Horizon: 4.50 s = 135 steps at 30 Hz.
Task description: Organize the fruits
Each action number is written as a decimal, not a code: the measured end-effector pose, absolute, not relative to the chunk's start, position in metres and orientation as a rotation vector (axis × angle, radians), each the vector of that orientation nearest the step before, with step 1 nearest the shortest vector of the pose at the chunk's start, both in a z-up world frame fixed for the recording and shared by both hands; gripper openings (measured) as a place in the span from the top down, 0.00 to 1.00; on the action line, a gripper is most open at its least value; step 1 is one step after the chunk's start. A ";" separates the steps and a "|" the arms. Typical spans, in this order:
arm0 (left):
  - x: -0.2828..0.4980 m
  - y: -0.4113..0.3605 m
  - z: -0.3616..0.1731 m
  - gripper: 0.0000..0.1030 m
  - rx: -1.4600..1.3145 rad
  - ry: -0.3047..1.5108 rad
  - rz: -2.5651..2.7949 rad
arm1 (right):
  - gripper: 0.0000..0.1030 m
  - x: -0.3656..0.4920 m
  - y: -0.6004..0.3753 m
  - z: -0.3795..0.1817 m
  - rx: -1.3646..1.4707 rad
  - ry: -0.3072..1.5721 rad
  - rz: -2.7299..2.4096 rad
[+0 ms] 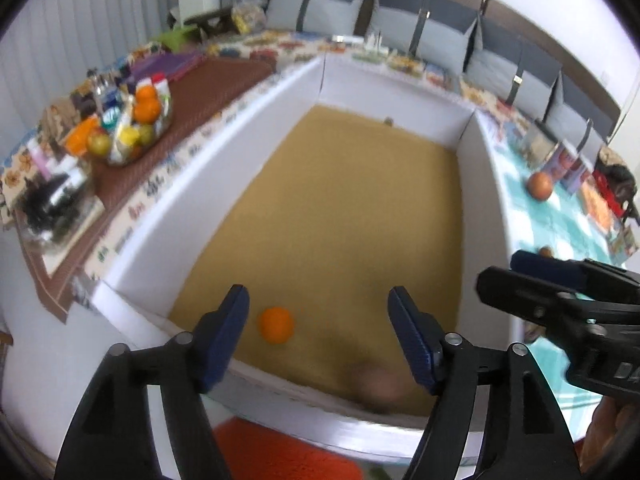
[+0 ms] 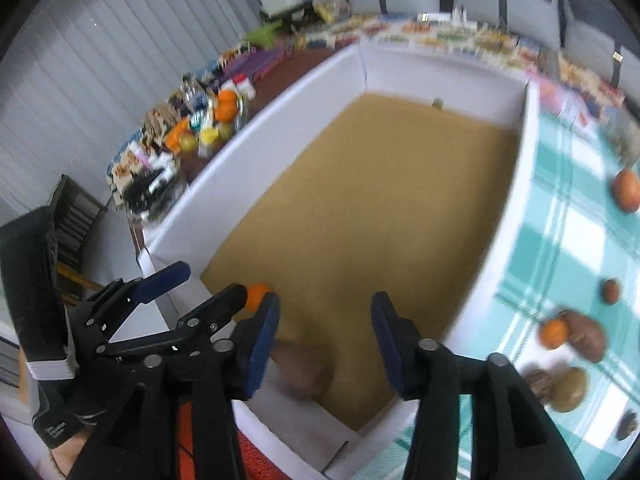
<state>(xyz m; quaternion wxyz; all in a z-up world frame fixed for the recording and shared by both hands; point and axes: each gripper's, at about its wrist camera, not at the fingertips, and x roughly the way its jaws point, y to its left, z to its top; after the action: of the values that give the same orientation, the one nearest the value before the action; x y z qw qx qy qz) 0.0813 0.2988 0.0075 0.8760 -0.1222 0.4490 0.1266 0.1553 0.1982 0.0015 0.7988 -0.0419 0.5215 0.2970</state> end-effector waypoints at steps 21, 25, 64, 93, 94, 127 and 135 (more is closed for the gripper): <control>0.060 0.044 -0.020 0.20 -0.150 0.913 -0.189 | 0.06 0.050 -0.110 -0.031 -0.083 0.961 0.081; 0.058 0.005 -0.067 0.20 -0.070 0.988 -0.204 | 0.06 0.032 -0.145 -0.069 -0.070 0.997 0.006; 0.058 -0.006 -0.122 0.10 0.077 0.996 -0.136 | 0.00 0.026 -0.173 -0.125 -0.088 1.026 -0.061; 0.057 -0.006 -0.123 0.08 0.083 0.986 -0.132 | 0.00 0.021 -0.173 -0.127 -0.083 0.976 -0.058; 0.057 -0.006 -0.123 0.08 0.082 0.986 -0.132 | 0.00 0.021 -0.173 -0.127 -0.083 0.976 -0.058; 0.090 0.055 -0.107 0.09 -0.062 0.990 -0.146 | 0.00 0.022 -0.174 -0.127 -0.082 0.978 -0.058; 0.141 0.046 -0.109 0.10 0.018 1.019 -0.180 | 0.00 0.021 -0.174 -0.128 -0.082 0.979 -0.055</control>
<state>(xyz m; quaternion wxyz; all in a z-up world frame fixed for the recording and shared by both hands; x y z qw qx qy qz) 0.1407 0.0456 -0.1089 0.8691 0.0086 0.4870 -0.0863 0.0215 -0.1739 -0.1282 0.8813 -0.0395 0.4701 -0.0262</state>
